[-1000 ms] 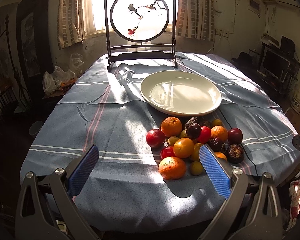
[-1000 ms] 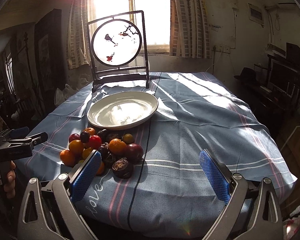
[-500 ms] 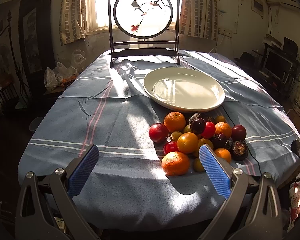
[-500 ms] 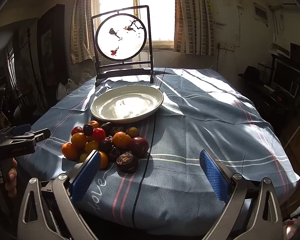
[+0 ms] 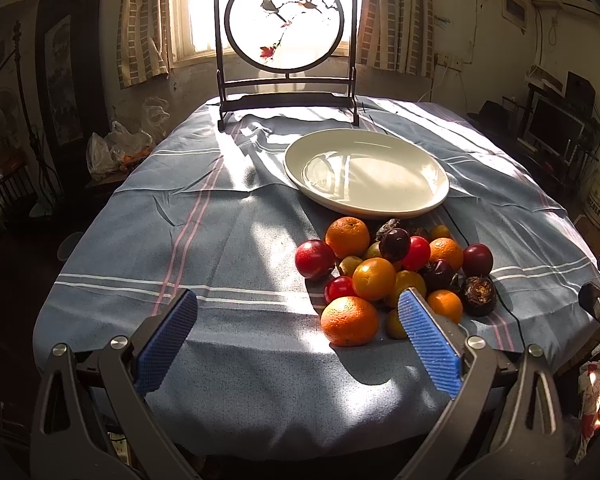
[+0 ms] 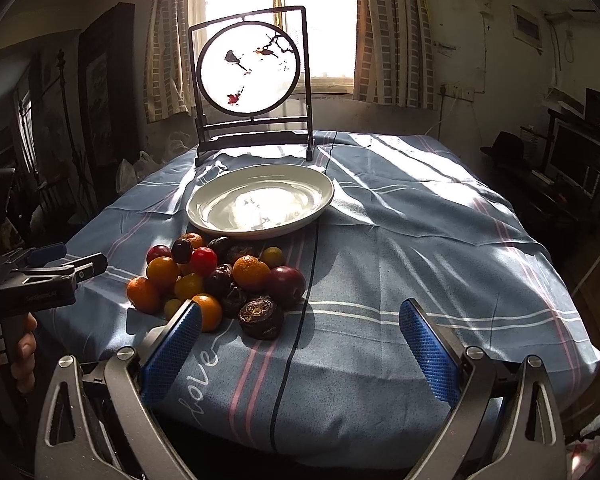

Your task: Organize fruits

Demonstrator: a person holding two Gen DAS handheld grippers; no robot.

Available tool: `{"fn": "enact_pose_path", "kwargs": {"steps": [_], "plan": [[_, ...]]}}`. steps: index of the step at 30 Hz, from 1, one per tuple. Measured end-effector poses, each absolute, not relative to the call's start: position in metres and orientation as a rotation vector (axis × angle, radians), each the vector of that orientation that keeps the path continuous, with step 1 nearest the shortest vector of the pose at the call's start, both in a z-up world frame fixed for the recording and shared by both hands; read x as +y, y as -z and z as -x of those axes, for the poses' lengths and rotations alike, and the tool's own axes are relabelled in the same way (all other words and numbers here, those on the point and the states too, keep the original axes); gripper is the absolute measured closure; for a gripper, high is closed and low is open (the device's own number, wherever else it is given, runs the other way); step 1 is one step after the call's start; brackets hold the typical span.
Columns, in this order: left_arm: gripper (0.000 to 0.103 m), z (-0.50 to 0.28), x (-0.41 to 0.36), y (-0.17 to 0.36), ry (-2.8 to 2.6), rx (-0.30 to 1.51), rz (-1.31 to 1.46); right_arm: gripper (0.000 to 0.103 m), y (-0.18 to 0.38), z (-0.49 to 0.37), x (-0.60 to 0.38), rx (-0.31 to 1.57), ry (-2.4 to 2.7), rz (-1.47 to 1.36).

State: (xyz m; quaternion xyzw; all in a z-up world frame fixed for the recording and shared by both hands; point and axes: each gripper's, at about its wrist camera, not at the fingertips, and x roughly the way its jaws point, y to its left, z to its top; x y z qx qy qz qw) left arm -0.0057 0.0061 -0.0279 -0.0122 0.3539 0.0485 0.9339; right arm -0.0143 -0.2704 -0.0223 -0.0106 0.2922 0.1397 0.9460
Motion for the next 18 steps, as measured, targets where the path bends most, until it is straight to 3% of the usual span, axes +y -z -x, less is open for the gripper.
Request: {"fn": "enact_pose_path", "kwargs": {"steps": [18], "plan": [[0.005, 0.0063, 0.0028, 0.0338, -0.098, 0.731, 0.018, 0.004, 0.0274, 0.0143, -0.2664, 0.606, -0.294, 0.029]]}}
